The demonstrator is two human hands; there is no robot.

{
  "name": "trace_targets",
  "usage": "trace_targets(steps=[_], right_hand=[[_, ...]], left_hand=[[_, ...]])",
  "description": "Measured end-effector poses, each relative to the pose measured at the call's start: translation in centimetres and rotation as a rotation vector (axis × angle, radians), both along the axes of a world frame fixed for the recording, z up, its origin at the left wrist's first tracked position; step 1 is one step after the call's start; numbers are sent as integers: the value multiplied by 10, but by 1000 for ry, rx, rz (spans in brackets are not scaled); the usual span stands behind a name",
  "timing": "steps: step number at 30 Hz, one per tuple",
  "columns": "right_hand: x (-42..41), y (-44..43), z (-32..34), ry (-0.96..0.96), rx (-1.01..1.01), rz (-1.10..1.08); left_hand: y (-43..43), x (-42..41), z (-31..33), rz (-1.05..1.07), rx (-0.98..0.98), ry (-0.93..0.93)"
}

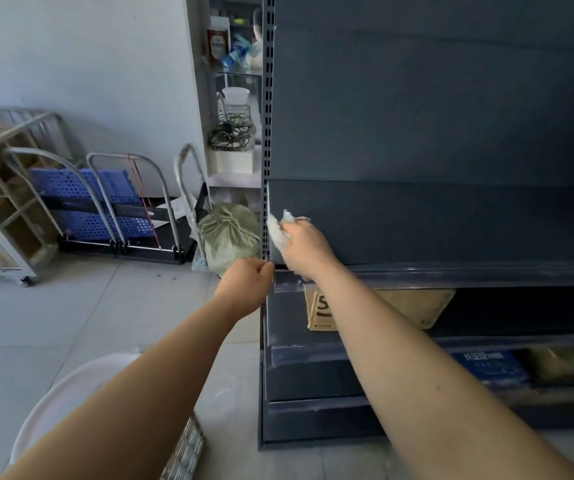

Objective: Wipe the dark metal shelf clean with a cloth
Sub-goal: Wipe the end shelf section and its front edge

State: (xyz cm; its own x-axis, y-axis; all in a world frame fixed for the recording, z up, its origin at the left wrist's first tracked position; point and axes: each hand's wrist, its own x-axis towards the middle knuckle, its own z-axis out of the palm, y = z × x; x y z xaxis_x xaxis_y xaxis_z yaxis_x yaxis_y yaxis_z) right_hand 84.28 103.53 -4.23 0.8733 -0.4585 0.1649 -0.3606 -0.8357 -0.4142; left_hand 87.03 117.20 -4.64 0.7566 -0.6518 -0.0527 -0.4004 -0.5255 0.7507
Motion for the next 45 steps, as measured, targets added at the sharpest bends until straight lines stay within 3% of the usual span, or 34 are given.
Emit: trace_targets(steps=[3,6,9,12,14,20,24,32,37,42,45], right_hand=[[4,29,13,-214,492,11],[-14,24,25,-341,639,-81],[-50,-14,36,-369,418,-206],[-85,-52,24,-110,168,-285],[-95,-54,6,-23,35,-224],[-80,-6,-7,-259,118,159],[-73,-2,-23,-295,-45,244],[-123,-73,-20,-202,-261,98],[-153,-72,-33,-347,-386,-105],[-143,-45,-48,-372,-538,-72],[-125,-19,-57,-375,-558,65]], left_hand=[[14,5,-5,20,23,-39],[28,11,-7,46,38,-79],[26,9,1,15,13,-88],[12,3,5,-39,38,-103],[3,3,5,-116,76,-144],[-5,13,10,-116,227,-221],[-7,7,7,-85,238,-250],[-9,-2,5,-36,269,-246],[-10,-4,6,-52,302,-246],[-6,-4,12,-110,345,-257],[0,-2,15,-155,344,-252]])
